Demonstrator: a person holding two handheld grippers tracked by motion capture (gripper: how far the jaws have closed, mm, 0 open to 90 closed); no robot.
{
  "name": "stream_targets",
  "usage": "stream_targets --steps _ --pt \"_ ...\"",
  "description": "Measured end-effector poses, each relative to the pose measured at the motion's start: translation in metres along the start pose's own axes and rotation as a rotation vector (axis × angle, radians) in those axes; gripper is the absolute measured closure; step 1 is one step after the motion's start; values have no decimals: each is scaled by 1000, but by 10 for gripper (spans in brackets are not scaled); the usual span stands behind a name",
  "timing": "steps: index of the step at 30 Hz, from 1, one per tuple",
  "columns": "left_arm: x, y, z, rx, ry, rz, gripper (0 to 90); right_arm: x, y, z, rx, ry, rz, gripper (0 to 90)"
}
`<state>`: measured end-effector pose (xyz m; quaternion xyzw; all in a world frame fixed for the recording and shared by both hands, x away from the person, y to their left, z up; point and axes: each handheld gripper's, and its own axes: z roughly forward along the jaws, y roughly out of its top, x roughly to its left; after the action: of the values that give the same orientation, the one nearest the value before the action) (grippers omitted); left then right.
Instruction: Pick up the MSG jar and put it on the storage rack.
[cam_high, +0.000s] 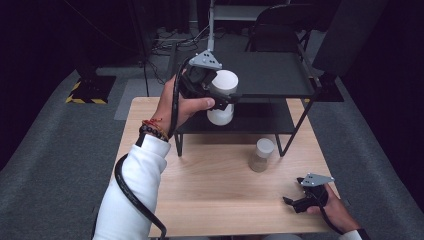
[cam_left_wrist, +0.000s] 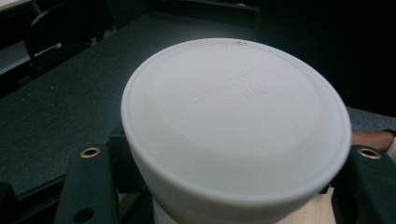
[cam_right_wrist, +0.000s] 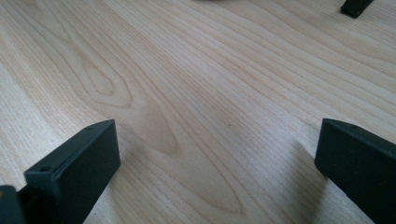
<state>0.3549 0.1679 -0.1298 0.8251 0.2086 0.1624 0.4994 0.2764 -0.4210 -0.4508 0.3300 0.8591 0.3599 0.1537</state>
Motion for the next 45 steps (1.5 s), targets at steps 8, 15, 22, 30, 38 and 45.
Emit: stream_targets --steps 8,15,22,30,38,45 --pt "6 12 1 -4 1 4 340 0 0 0 0 0 0 0" --pt "13 20 8 -5 -5 0 339 0 0 0 0 0 0 0" --pt "19 29 10 -17 -8 6 339 0 0 0 0 0 0 0" --pt "24 41 17 -19 0 17 339 0 0 0 0 0 0 0" --pt "33 52 32 3 8 25 339 0 0 0 0 0 0 0" --pt "38 53 39 -11 19 21 336 0 0 0 1 1 0 0"
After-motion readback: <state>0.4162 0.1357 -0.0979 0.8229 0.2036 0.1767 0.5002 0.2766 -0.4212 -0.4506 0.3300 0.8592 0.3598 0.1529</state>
